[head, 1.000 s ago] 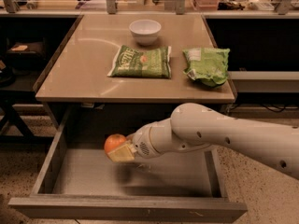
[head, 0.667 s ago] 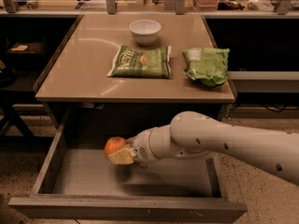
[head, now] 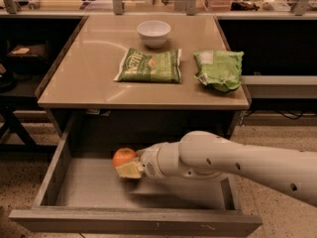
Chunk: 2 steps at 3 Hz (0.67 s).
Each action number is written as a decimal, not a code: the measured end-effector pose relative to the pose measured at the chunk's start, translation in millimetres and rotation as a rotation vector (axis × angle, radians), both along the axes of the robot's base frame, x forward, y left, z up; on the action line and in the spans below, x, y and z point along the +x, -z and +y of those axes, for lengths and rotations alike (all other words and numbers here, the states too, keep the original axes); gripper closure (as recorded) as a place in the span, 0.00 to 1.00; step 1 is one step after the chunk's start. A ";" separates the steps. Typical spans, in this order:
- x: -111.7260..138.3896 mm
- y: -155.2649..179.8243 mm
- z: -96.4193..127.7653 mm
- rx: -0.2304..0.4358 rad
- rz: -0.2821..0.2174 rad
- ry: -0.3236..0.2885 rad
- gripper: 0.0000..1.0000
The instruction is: Place orange into top drawer
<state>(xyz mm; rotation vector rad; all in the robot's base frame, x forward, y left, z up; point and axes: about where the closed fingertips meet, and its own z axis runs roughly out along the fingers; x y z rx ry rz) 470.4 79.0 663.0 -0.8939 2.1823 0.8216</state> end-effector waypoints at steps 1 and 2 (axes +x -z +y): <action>-3.6 4.1 1.2 -0.005 0.003 0.009 1.00; -8.1 8.7 0.1 -0.004 0.021 0.028 1.00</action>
Offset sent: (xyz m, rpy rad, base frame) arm -0.0128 -0.0037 -0.0155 -0.0022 0.0454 -0.0565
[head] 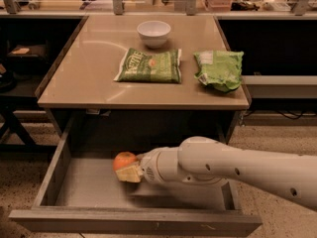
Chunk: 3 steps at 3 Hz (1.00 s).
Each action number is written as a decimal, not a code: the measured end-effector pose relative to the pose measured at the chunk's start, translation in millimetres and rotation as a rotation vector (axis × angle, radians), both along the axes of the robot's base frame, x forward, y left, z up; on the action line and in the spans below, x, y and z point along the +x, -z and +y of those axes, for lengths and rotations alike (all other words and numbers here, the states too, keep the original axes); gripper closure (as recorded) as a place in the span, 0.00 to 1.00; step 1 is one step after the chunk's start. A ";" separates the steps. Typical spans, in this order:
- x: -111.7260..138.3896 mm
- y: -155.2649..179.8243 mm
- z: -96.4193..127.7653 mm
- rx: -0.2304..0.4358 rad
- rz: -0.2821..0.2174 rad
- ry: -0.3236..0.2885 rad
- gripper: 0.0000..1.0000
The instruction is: Place orange into top drawer
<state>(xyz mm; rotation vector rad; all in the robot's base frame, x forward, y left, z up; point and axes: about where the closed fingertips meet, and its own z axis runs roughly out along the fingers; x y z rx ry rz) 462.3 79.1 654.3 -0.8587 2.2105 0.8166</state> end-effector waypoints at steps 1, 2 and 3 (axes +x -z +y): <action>-15.1 6.5 -3.6 -0.003 0.024 0.023 1.00; -6.6 12.8 -2.4 -0.002 0.021 0.020 1.00; 3.6 27.0 -1.8 -0.009 0.033 0.016 1.00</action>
Offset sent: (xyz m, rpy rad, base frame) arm -0.0162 -0.0057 -0.0073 -0.0113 0.0391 -0.0310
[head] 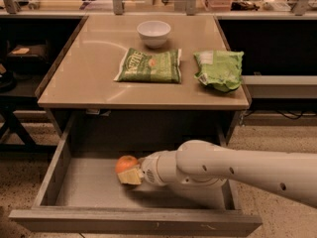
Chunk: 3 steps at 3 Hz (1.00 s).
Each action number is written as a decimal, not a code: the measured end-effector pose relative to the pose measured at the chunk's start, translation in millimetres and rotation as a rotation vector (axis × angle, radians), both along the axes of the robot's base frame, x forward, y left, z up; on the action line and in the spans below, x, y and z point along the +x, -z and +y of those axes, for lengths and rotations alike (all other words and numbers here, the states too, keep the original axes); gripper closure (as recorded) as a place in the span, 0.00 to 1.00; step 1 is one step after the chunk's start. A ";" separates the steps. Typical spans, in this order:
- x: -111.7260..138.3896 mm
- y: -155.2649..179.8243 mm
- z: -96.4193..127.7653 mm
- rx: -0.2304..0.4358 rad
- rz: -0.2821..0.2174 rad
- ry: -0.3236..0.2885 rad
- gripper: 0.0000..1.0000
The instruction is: Place orange into top drawer
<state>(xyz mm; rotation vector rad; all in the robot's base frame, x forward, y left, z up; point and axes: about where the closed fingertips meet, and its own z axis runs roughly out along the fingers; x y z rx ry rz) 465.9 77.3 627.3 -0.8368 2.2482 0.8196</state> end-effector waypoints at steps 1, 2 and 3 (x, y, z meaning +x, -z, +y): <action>7.7 11.3 -0.4 -0.008 0.012 -0.009 1.00; 7.7 11.1 -0.4 -0.008 0.012 -0.009 0.82; 7.7 11.1 -0.4 -0.008 0.012 -0.009 0.59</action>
Offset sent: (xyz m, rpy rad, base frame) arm 0.0076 -0.0004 -0.0117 -0.0076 0.0121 0.0085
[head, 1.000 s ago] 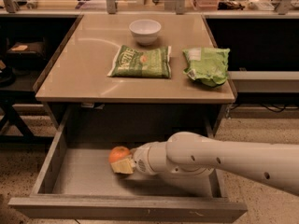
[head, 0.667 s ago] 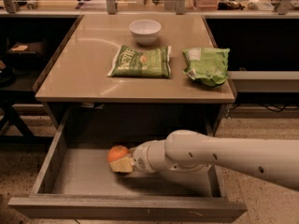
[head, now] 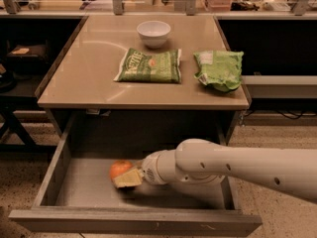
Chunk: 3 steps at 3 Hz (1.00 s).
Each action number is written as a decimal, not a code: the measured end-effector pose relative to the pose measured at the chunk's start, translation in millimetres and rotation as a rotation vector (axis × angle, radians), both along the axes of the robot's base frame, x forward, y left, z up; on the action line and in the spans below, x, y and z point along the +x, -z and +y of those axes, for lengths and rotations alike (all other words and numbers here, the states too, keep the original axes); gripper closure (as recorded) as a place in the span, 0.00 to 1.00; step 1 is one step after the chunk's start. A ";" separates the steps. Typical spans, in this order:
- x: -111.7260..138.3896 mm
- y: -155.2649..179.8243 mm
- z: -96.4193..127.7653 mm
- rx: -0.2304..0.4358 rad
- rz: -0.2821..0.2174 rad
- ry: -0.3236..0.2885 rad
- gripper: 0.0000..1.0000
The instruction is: Place orange into top drawer
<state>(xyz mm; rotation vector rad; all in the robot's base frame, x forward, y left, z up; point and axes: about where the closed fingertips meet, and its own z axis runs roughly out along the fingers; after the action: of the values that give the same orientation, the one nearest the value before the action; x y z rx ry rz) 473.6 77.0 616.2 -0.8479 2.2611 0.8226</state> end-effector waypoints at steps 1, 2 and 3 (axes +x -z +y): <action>0.0 0.0 0.0 0.000 0.000 0.000 0.36; 0.0 0.0 0.0 0.000 0.000 0.000 0.12; -0.1 0.0 0.1 0.000 0.000 0.000 0.00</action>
Offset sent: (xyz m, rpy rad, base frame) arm 0.0000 0.0000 0.0000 0.0000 0.0000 0.0000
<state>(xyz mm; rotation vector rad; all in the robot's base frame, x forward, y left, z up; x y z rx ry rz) 473.5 77.1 616.2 -0.8483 2.2610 0.8227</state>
